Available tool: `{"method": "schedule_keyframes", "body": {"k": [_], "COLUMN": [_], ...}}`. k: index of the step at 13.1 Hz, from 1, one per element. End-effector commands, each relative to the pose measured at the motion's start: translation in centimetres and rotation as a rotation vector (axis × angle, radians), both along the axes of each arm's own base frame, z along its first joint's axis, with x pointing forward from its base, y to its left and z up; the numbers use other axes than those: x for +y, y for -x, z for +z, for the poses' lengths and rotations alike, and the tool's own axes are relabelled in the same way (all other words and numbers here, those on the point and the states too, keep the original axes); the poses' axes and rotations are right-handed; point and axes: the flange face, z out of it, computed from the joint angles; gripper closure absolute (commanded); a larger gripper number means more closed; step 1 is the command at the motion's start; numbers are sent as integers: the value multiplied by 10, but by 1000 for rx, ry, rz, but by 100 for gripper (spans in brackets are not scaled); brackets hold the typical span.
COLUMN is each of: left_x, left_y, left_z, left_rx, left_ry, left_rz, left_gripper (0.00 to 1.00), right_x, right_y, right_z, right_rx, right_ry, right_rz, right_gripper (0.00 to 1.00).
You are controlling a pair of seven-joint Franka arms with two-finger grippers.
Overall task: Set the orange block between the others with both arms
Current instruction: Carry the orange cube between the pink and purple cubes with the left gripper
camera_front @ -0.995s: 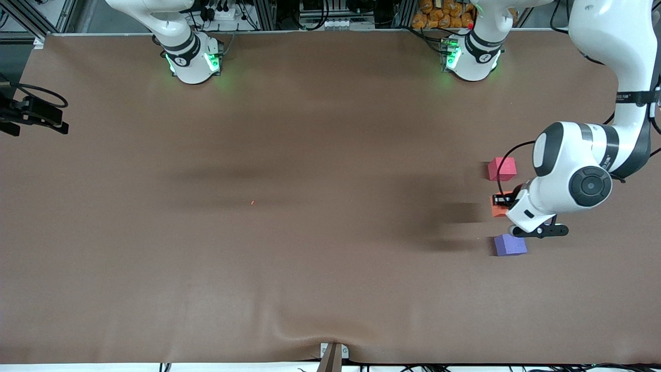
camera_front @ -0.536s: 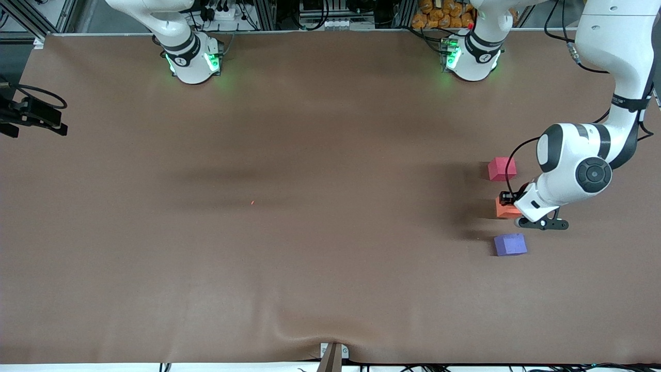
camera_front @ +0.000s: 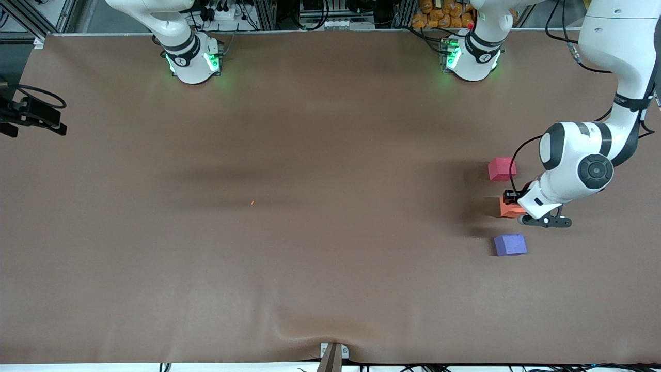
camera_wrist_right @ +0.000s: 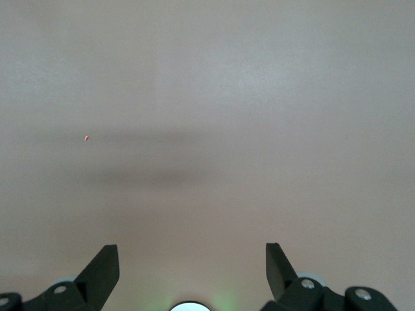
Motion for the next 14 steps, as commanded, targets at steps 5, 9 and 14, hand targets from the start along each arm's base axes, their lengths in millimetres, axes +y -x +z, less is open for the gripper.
{"method": "schedule_keyframes", "body": {"k": [5, 9, 14], "left_x": [-13, -13, -12], "left_y": [4, 4, -3], "left_z": [-13, -24, -20], "left_rx": [0, 8, -5], "left_ry": [2, 9, 13], "left_rz": [-44, -41, -8], "left_gripper": [100, 92, 0], "right_x": [-12, -9, -7], "right_y": [7, 7, 7], "right_z": [5, 7, 6], "right_rx": [-1, -5, -2], "right_ry": [-56, -50, -46], "right_rz": [-20, -10, -6], "right_gripper": [0, 0, 0]}}
